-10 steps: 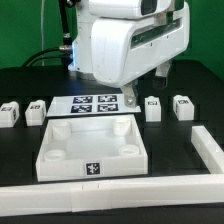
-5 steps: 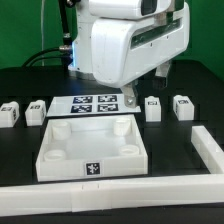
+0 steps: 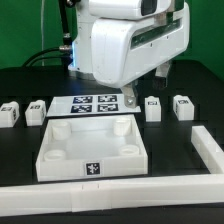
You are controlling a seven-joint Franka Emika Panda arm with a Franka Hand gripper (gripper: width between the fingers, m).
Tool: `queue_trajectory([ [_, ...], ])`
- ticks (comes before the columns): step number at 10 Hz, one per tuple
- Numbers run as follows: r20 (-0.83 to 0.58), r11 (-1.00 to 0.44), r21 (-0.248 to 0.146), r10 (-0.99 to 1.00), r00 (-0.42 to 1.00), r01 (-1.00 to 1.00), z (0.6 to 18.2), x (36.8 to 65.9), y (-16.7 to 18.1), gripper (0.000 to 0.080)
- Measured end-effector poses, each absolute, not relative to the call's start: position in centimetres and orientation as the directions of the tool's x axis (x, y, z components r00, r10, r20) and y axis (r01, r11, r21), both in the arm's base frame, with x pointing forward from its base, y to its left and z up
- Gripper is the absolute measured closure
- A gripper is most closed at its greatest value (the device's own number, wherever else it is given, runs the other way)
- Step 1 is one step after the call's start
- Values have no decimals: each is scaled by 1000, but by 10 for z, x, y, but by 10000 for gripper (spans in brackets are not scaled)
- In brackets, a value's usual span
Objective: Assemble one leg
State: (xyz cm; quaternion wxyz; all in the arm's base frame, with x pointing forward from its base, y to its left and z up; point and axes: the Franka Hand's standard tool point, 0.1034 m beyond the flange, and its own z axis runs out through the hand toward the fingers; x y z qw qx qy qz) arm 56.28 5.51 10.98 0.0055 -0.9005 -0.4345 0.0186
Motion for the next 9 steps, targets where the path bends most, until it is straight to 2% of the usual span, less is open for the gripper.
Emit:
queue_trajectory([
  [3,-28,-603,-27,798,602,797,110,563,55,150],
  [4,-24,-515,-21,857,515,857,109,559,51,150],
  [6,-26,-340,-30,940,339,940,102,504,27,150],
  [9,-7,15,-35,1000,-16,999,85,467,-7,150],
])
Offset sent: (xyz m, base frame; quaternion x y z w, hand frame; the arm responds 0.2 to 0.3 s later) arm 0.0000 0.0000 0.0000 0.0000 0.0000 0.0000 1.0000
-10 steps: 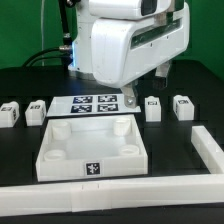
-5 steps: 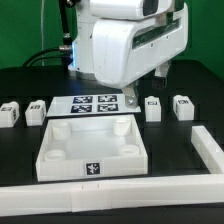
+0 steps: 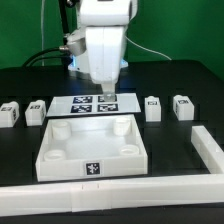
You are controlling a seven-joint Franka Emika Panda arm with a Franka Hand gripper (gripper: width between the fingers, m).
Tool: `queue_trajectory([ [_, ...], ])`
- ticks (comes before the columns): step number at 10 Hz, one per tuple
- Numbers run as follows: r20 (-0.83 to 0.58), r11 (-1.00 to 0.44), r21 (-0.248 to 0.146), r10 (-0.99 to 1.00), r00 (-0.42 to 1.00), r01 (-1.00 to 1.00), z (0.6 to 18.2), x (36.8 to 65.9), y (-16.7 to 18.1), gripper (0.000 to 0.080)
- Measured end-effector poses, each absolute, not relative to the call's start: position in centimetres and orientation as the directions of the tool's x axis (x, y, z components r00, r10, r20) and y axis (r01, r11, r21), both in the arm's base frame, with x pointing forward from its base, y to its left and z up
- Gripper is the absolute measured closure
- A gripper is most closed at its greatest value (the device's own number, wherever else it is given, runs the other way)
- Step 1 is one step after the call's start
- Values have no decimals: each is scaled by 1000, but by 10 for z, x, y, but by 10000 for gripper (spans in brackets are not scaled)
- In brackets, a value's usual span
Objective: Assemble one leg
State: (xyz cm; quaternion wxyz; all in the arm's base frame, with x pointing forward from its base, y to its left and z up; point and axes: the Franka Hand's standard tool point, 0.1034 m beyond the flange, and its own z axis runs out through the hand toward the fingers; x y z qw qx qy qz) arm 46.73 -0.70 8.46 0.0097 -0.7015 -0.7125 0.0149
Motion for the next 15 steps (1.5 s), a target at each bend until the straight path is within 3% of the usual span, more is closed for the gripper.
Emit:
queue_trajectory([
  [5,-8,53,-43,999,-53,998,79,464,-12,150],
  [6,-1,49,-40,999,-50,998,62,456,-19,150],
  [9,24,25,-90,999,-23,996,14,438,-34,150],
  [11,25,20,-94,1000,-17,995,11,437,-36,150],
  [12,25,19,-94,1000,-17,995,11,437,-36,248],
  [14,25,19,-95,1000,-16,995,10,437,-36,524],
  [15,25,19,-95,1000,-16,995,10,437,-36,524],
])
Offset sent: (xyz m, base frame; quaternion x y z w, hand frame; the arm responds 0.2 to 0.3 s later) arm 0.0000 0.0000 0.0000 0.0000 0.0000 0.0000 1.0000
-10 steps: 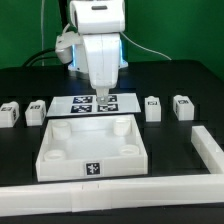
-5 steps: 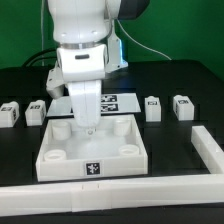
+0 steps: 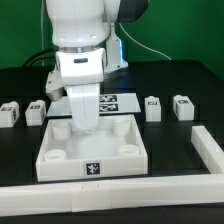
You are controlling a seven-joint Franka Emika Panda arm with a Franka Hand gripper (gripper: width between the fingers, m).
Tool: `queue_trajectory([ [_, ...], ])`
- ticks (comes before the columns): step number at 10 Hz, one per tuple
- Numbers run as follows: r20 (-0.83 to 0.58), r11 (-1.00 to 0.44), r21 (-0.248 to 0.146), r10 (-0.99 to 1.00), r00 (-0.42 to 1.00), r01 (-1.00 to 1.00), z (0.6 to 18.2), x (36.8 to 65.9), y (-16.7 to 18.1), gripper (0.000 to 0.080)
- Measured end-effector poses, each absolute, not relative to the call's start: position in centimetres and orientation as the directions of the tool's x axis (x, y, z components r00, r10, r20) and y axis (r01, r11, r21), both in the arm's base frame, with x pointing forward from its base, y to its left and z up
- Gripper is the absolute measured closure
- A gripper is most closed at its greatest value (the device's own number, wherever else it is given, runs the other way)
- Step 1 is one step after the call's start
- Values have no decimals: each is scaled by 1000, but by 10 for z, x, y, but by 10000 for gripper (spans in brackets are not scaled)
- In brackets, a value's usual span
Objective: Assemble one leg
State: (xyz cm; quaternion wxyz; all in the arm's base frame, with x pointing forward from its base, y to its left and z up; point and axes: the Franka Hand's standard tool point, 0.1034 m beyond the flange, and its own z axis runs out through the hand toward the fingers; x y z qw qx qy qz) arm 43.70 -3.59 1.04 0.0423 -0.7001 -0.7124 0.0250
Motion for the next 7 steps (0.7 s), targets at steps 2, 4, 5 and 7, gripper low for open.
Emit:
queue_trajectory([
  [2,24,17,-86,1000,-15,996,11,439,-36,736],
  [4,24,17,-84,1000,-15,996,11,439,-36,736],
  [5,24,17,-84,1000,-15,996,11,440,-36,736],
  [7,24,17,-83,1000,-15,996,12,440,-36,736],
])
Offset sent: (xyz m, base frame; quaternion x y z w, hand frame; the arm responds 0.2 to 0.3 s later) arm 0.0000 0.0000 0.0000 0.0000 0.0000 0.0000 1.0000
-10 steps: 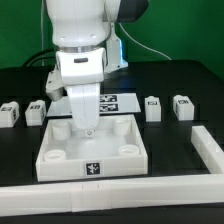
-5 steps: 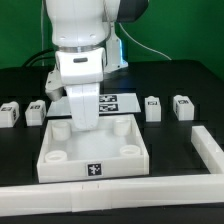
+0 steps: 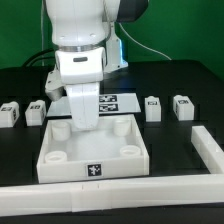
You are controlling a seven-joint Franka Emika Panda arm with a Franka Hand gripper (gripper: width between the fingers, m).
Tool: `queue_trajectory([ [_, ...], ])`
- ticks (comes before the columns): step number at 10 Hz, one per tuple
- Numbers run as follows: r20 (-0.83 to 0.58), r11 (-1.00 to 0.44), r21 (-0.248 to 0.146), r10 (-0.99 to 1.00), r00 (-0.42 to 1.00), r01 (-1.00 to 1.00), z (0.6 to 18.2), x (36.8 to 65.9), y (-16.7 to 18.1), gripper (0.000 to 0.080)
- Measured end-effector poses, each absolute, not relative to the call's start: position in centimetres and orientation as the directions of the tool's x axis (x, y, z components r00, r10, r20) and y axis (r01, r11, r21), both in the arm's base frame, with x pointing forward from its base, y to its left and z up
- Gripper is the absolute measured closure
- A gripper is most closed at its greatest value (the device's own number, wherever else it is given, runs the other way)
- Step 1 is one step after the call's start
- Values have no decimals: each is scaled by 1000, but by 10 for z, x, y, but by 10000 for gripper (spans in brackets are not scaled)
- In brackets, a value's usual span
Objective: Assemble one leg
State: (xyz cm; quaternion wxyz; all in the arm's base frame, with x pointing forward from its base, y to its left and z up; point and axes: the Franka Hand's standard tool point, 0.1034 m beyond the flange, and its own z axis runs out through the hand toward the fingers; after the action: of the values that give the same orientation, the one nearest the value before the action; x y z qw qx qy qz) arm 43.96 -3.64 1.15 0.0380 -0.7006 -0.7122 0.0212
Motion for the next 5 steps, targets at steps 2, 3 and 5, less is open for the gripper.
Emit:
queue_trajectory([
  [2,24,17,-83,1000,-15,996,12,440,-36,736],
  [3,24,17,-83,1000,-15,996,12,440,-36,736],
  [5,31,6,-74,1000,-4,997,11,449,-19,735],
])
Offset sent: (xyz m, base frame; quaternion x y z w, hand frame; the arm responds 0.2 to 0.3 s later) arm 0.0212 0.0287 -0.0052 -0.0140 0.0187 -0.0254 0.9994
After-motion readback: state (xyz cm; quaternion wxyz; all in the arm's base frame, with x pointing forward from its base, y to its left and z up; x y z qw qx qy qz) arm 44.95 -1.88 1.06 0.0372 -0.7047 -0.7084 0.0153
